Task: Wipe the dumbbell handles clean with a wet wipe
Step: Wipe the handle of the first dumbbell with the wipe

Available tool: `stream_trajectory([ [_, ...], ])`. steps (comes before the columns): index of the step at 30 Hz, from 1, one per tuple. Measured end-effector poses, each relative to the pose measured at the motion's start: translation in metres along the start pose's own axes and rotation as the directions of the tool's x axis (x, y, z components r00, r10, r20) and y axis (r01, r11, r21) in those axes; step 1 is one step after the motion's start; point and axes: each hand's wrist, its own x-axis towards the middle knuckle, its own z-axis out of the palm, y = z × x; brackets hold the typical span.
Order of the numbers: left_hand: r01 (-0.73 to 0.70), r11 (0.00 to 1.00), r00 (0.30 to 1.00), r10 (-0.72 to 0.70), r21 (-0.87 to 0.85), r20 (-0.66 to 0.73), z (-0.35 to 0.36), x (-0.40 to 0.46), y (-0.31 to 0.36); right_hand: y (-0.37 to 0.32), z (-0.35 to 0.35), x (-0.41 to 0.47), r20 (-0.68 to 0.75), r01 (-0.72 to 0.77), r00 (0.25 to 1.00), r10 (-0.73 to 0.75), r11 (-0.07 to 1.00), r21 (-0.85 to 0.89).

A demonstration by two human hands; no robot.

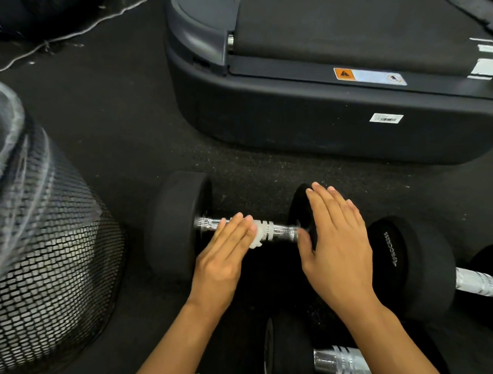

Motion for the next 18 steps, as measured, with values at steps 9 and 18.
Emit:
stream_trajectory([
  [9,0.146,0.987,0.967,-0.157,0.069,0.202,-0.009,0.034,0.005,0.0,0.0,0.0,-0.004,0.001,1.0,-0.001,1.0,-0.002],
  [18,0.265,0.963,0.908,-0.262,0.037,0.327,-0.016,0.048,0.007,0.0,0.001,-0.002,0.006,0.006,1.0,-0.006,1.0,-0.003],
])
